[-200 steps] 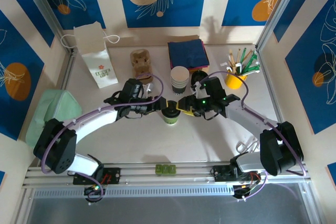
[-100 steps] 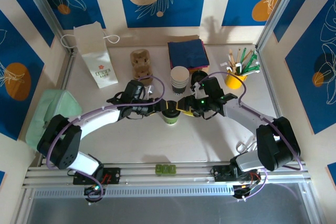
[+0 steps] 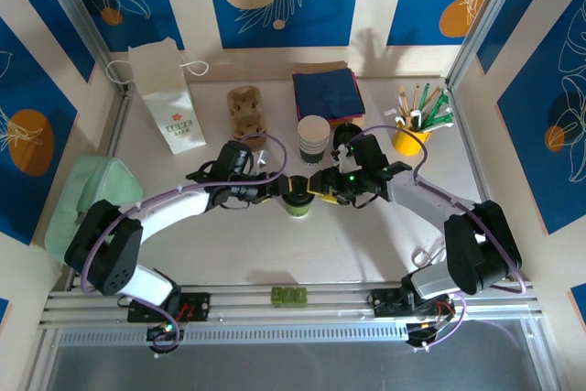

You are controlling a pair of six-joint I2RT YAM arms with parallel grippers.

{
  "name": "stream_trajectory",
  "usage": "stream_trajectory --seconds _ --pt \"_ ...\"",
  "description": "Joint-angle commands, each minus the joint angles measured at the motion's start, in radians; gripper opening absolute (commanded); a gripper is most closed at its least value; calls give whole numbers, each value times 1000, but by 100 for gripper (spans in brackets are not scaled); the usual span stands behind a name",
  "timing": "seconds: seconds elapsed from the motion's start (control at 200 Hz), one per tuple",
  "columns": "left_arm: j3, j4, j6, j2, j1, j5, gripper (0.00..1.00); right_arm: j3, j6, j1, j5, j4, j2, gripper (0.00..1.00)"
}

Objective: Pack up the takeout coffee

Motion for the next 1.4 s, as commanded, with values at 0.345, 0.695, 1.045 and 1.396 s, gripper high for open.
stream_trajectory --seconds 0.345,0.695,1.045,1.396 --pt "-37 -11 -13 11 -5 -6 57 24 -12 20 33 -43 27 57" --pt "-36 -40 -5 20 -10 -49 55 11 31 9 83 -63 53 57" --pt "-43 -79 19 69 -27 -88 52 -124 57 -9 85 26 63 57" --pt "-25 -80 26 61 -39 -98 51 -154 53 -15 81 43 15 57"
